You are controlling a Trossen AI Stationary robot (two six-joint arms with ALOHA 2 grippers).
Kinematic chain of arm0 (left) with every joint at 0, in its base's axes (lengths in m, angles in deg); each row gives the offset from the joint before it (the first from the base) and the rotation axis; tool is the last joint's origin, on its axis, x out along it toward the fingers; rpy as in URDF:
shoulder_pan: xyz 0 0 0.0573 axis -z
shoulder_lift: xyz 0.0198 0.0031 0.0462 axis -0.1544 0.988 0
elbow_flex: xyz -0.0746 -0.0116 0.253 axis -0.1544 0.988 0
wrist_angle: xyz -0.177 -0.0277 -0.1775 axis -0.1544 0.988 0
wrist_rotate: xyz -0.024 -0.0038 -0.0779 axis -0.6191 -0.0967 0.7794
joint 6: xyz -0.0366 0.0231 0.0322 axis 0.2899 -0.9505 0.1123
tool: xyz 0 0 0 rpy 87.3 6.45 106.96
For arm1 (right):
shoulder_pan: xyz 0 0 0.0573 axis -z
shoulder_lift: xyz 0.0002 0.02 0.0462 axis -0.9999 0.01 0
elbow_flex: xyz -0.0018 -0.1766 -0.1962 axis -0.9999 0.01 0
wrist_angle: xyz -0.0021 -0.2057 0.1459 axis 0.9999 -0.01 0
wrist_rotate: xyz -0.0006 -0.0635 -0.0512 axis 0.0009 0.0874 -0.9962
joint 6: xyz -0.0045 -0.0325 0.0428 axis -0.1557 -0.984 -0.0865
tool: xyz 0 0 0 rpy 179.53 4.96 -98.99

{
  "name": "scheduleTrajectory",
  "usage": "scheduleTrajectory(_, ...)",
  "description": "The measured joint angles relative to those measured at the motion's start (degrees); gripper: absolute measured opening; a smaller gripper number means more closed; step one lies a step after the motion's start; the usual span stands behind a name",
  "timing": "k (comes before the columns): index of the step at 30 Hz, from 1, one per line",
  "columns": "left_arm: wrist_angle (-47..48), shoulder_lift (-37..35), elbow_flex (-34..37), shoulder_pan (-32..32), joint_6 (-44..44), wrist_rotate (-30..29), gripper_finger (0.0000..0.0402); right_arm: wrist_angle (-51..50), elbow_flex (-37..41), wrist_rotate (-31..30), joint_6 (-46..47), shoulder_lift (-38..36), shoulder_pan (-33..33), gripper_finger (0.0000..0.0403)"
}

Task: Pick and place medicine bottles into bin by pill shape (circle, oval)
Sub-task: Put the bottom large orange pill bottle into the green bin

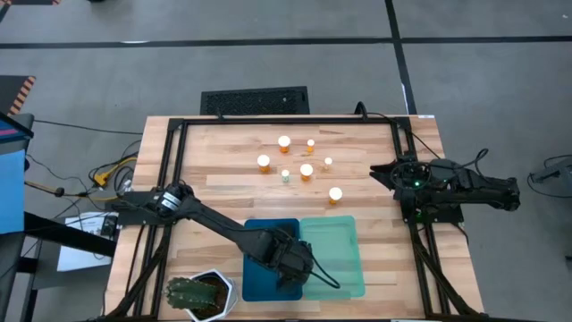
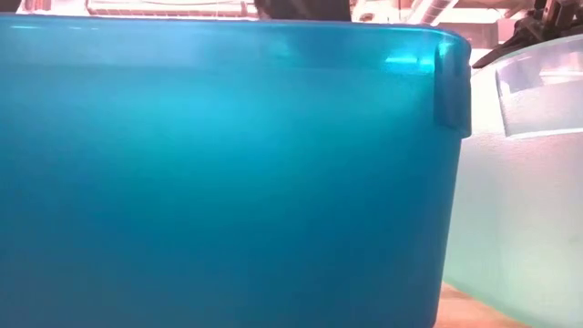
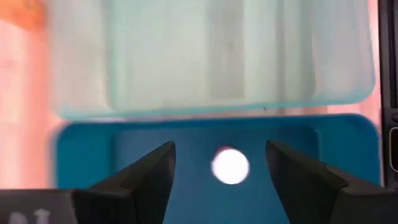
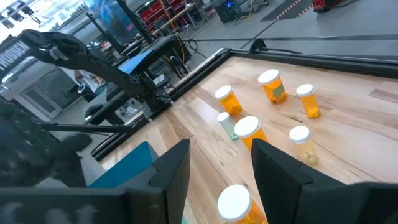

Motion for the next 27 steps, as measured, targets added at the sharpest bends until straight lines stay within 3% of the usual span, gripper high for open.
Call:
scheduleTrajectory(4, 5.1, 0.0, -5.7, -3.2, -6.3, -6.2, 0.0243, 0.0, 0.0, 0.0, 0.0, 0.0, 0.0, 0.0181)
scheduleTrajectory(10, 2.0, -0.1, -9.2, -11.8, -15.4, -7.0, 0.0243, -0.5, 0.0, 0.0, 0.0, 0.0, 0.0, 0.0182)
scheduleTrajectory(20, -14.3, 0.0, -7.2, -23.9, -29.7, 4.3, 0.0245, -2.9, 0.0, 0.0, 0.0, 0.0, 0.0, 0.0183)
scheduleTrajectory(23, -17.4, 1.6, -7.0, -26.6, -31.1, 8.3, 0.0257, -3.2, 0.0, 0.0, -0.1, 0.0, 0.0, 0.0182)
scheduleTrajectory(27, -20.0, 5.0, -6.7, -28.5, -33.4, 8.8, 0.0284, -3.7, 0.0, -0.1, -0.3, 0.0, 0.1, 0.0185)
